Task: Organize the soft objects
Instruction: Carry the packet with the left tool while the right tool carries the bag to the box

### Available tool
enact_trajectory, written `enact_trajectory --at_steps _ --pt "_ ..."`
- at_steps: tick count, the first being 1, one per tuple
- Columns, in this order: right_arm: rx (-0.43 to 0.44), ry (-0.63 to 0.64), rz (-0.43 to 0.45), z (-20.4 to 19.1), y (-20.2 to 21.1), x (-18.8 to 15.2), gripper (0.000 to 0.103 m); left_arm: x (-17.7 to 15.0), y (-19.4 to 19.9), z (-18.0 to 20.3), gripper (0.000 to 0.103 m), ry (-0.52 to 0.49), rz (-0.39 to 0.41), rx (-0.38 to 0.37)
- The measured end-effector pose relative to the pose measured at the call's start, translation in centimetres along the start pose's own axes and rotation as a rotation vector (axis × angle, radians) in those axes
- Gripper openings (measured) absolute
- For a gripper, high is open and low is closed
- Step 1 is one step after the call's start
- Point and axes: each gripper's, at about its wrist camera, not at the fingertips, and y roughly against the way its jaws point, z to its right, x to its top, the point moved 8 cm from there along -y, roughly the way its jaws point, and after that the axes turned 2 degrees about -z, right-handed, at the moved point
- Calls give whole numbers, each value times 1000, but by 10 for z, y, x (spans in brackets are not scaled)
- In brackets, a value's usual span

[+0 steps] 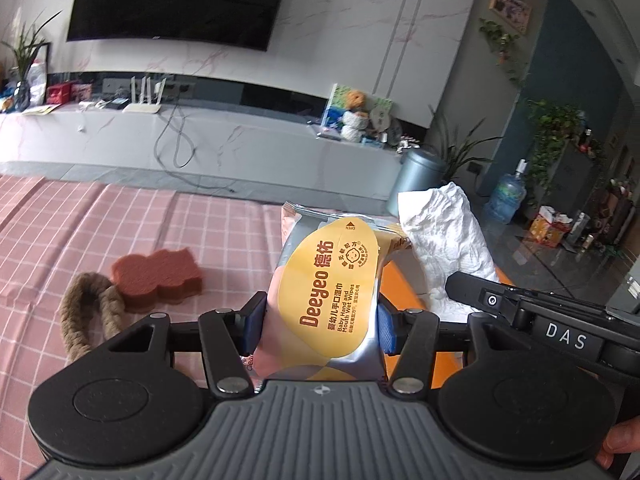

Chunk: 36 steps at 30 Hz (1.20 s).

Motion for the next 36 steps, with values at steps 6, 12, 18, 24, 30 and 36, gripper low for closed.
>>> enact_trajectory --at_steps 6,12,18,24,30,36 --pt "0 -58 31 43 40 10 17 8 -7 46 62 -55 5 -91" --pt "-41 -107 23 97 72 11 17 7 -27 98 62 -146 -23 -174" --pt "-113 -72 -71 141 70 -5 17 -3 -60 133 60 -218 -90 -209" --pt "-186 -37 -220 180 40 -30 17 -30 -103 149 59 -306 -191 -174" --pt "-256 53 -350 193 13 -50 18 -53 -125 161 59 -464 -214 -95" --pt "-291 78 -433 202 -13 -63 20 -60 -132 170 58 -585 -208 -25"
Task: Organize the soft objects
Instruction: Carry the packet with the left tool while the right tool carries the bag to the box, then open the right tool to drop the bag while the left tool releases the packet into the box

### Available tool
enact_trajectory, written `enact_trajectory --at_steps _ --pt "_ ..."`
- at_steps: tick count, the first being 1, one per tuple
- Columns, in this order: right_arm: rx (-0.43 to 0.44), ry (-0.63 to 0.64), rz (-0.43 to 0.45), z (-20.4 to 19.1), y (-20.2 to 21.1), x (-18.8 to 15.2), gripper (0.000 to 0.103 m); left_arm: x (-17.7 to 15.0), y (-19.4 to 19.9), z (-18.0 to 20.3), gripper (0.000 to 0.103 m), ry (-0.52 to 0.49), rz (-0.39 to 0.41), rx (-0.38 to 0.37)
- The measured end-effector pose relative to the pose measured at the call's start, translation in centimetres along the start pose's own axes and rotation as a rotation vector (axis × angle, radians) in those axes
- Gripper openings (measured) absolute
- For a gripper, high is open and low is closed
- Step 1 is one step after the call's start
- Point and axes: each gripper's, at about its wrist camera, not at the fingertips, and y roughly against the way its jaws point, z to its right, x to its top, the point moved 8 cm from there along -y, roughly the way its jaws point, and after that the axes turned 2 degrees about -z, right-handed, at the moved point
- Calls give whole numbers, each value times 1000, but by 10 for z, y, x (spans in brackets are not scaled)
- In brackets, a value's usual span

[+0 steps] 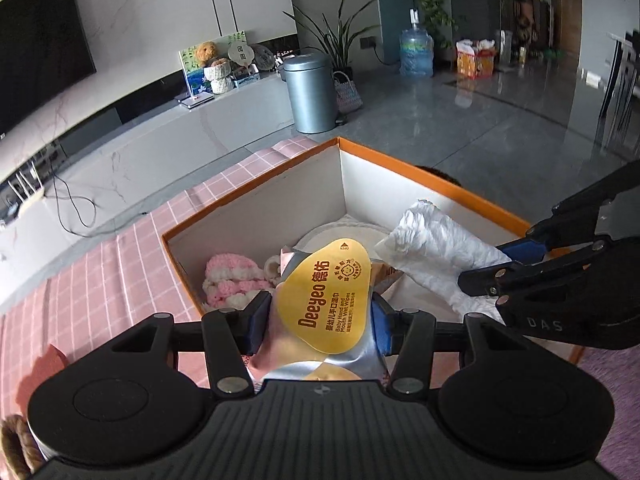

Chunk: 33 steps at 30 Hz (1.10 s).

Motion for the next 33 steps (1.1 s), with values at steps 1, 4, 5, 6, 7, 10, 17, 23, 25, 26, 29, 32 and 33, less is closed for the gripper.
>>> enact_trajectory --at_steps 1,4,5,6,7,10,17,23,25,26,29,32,33 --pt "-13 2 -24 1 -6 -1 20 0 -1 1 58 -16 -1 5" --pt "-63 50 -60 1 -18 -2 23 1 -4 7 58 -71 7 15" --pt "-71 71 -69 0 -20 -2 23 0 -6 8 58 -80 4 14" --pt "-78 86 -77 -2 -22 -2 24 -2 -8 10 58 -86 -4 13" --pt "-93 111 -89 -5 -22 -3 25 -4 -10 11 58 -96 -9 14" --pt "-133 181 -103 -10 -27 -5 28 -6 -14 16 58 -142 -21 22" --pt "-157 257 -65 -15 -12 -1 53 -8 -26 28 58 -259 -61 35" --pt "-164 284 -6 -14 6 2 64 -22 -40 37 59 -337 -166 -11" --pt "-156 273 -3 -13 7 1 64 -27 -43 39 59 -357 -175 -6" --pt "-152 264 -2 -12 8 0 64 -29 -44 39 59 -366 -179 -4" --pt "-147 247 -4 -12 6 -3 64 -34 -46 40 67 -377 -200 -7" --pt "-142 234 -2 -12 7 -5 64 -36 -45 43 75 -376 -223 -43" --pt "-142 231 0 -12 8 -5 65 -34 -43 42 80 -363 -226 -51"
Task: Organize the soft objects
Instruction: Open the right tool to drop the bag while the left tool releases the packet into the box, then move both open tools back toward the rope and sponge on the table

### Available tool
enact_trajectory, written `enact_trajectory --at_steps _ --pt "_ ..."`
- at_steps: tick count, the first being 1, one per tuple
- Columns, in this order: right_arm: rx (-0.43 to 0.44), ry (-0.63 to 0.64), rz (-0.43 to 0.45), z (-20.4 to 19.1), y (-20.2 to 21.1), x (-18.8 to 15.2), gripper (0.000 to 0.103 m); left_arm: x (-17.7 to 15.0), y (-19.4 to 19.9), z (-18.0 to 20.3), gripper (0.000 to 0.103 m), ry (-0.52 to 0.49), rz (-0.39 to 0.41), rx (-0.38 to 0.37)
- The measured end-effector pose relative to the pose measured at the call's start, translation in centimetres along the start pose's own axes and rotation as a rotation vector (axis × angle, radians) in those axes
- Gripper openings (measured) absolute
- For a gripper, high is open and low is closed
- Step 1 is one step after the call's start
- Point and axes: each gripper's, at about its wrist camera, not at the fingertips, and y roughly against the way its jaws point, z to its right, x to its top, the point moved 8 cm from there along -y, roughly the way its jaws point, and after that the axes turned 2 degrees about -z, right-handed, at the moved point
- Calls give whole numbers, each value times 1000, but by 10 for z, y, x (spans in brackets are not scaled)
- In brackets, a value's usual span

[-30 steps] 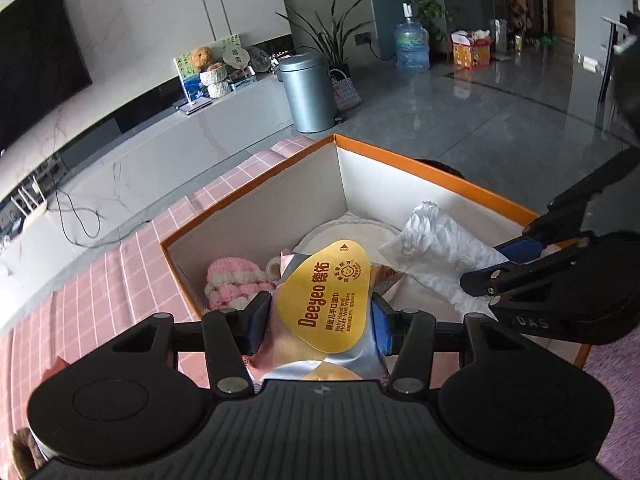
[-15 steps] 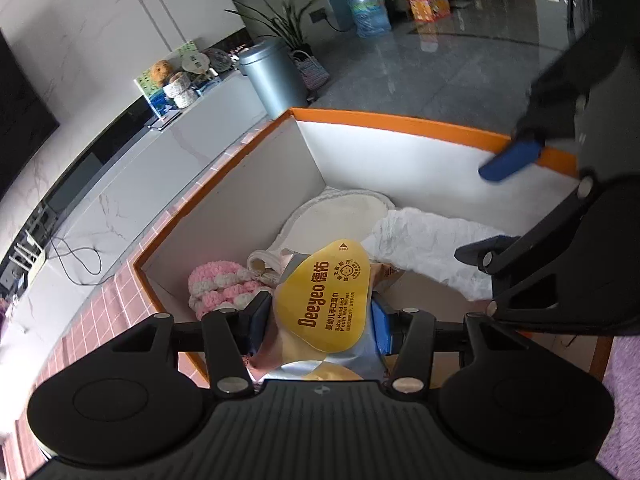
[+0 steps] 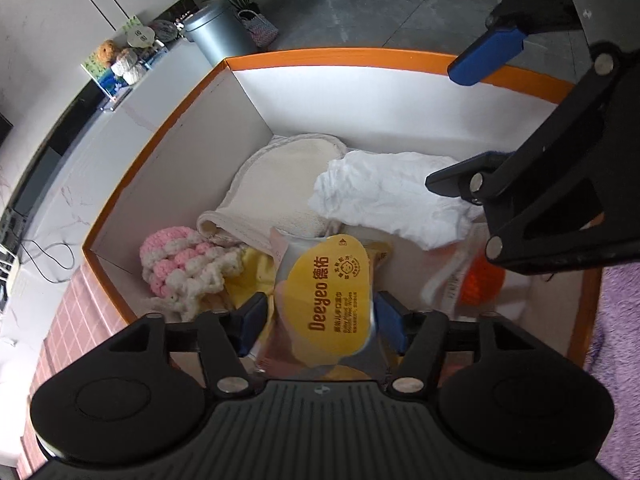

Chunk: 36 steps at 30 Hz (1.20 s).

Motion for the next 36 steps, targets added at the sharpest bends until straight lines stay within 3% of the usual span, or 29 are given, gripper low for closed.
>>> enact_trajectory --at_steps 10,21,26,32,36 --pt "-6 -39 32 0 10 -1 69 3 37 -15 83 73 81 -7" --pt "-5 -239 195 1 46 8 75 -3 105 -49 80 303 326 -34" --pt "-24 -334 252 -11 57 17 75 -24 121 -67 78 432 402 -34" --pt "30 -429 348 -41 76 26 77 -60 143 -92 78 571 493 79" --pt "67 -428 398 -69 87 36 78 -92 155 -115 78 700 520 105"
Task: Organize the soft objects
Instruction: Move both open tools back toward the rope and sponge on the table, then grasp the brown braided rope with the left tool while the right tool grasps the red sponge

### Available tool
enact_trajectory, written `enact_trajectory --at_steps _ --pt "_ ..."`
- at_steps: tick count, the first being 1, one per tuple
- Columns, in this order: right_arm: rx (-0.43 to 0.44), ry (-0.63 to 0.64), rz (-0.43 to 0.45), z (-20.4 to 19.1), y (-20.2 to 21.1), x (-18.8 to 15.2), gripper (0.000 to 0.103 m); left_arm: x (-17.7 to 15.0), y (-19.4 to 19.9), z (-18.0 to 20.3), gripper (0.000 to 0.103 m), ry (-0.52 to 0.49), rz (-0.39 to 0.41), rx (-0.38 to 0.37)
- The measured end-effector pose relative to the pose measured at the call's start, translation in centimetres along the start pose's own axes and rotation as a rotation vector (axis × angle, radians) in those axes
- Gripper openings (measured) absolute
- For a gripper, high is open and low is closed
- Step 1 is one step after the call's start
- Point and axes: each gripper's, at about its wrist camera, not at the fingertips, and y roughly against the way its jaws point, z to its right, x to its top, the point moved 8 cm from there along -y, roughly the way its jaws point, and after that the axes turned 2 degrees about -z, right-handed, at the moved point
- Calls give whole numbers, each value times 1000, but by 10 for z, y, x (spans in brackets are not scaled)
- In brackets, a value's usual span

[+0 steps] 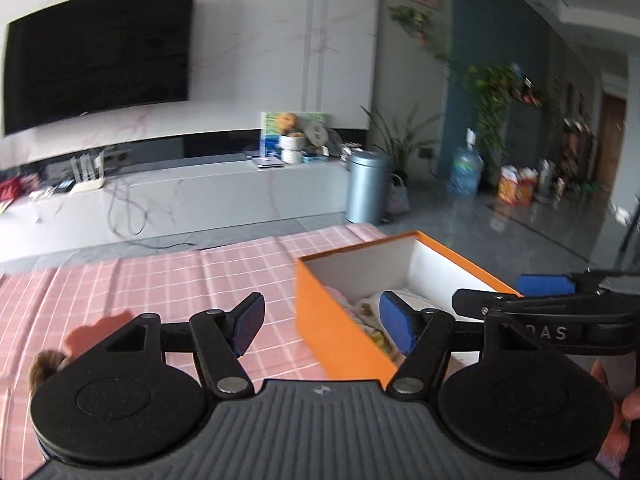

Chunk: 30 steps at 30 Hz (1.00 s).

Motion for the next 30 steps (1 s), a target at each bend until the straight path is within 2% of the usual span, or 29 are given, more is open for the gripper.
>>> enact_trajectory --at_steps 6,10,13,15,19,21,24,30 --pt "90 55 40 -49 5 -3 78 -19 16 -59 79 156 -54 41" --pt "146 103 13 -83 -3 -10 78 -46 22 -89 81 195 -103 84" --pt "187 157 -13 -109 -12 -18 77 -61 23 -110 83 240 -126 140" --pt "209 191 -36 -126 -18 -25 74 -73 30 -127 87 285 -127 208" --pt "259 258 -93 -161 -41 -41 67 -81 37 -157 87 356 -124 322" --pt "276 291 -116 -176 -53 -47 63 -83 38 -172 88 361 -131 353" --pt "292 321 -153 -194 -76 -51 62 -90 36 -191 88 362 -156 420" --pt "320 358 -212 -235 -127 -59 60 -101 20 -227 88 454 -213 432"
